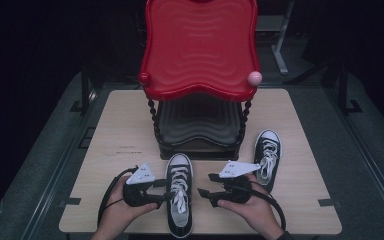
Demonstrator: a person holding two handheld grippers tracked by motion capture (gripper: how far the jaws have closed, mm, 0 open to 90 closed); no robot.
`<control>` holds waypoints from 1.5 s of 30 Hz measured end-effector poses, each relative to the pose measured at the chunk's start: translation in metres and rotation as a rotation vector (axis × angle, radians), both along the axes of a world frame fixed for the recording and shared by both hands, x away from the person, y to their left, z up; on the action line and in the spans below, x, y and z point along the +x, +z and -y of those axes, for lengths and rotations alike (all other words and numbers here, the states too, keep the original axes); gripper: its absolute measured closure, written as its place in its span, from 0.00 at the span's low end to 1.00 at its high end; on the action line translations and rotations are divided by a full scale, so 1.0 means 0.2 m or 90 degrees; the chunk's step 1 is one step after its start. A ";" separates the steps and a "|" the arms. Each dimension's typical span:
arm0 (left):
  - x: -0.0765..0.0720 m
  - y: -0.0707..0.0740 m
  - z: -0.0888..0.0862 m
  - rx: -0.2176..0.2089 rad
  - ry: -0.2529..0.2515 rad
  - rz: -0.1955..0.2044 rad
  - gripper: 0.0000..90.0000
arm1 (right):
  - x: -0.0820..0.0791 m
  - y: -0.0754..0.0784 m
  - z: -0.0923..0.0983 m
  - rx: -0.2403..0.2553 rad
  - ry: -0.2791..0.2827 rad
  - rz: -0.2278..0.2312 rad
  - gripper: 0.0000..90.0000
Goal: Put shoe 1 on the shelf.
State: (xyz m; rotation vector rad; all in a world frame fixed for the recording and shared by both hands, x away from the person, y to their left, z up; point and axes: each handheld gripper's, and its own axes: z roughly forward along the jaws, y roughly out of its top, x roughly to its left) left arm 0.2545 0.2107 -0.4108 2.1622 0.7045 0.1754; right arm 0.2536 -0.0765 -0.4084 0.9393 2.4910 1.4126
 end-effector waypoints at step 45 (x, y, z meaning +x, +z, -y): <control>-0.05 0.12 -0.01 -0.081 -0.071 -0.036 0.96 | -0.01 0.03 -0.12 0.085 0.093 -0.062 0.94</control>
